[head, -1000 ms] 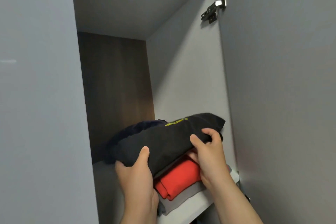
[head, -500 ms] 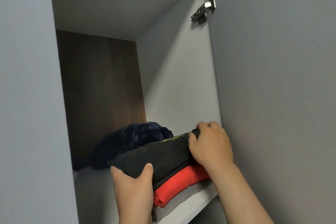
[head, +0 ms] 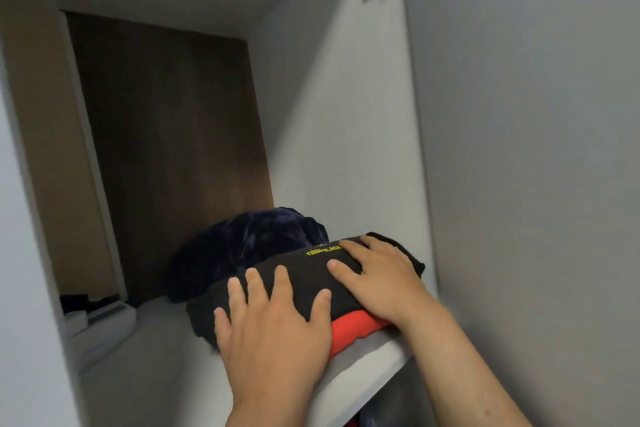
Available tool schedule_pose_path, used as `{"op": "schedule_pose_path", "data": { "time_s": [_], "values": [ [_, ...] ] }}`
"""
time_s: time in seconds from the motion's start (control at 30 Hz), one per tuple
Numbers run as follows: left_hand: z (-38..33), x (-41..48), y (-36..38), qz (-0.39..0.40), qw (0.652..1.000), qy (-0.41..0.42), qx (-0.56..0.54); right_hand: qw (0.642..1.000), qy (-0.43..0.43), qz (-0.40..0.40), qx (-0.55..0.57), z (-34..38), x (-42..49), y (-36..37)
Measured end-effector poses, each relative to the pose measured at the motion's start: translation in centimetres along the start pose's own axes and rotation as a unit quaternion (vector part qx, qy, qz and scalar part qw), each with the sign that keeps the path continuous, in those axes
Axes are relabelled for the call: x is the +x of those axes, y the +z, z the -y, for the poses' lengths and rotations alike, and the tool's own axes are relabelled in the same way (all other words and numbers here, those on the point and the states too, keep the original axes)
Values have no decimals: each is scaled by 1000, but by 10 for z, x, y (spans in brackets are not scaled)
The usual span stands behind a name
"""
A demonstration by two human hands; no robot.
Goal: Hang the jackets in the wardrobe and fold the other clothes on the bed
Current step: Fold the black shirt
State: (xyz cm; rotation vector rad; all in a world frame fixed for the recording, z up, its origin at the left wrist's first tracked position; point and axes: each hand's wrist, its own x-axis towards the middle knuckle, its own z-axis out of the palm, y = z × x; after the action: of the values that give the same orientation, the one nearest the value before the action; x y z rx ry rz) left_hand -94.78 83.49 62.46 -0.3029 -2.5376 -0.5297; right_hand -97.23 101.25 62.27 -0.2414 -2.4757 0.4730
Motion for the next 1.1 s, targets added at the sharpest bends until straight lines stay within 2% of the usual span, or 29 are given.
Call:
{"op": "schedule_pose_path", "data": {
  "time_s": [0.2,0.43,0.73,1.1],
  "values": [
    [1,-5,6,33,999,-29,11,997,31,-58,30,3,-13,9],
    [5,-2,12,67,997,-35,10,998,35,-11,54,-2,-11,5],
    [7,-7,15,41,999,-27,2,997,36,-23,58,-2,-14,8],
    [11,-18,19,13,1000,3,-14,991,80,-65,89,-3,-46,21]
  ]
}}
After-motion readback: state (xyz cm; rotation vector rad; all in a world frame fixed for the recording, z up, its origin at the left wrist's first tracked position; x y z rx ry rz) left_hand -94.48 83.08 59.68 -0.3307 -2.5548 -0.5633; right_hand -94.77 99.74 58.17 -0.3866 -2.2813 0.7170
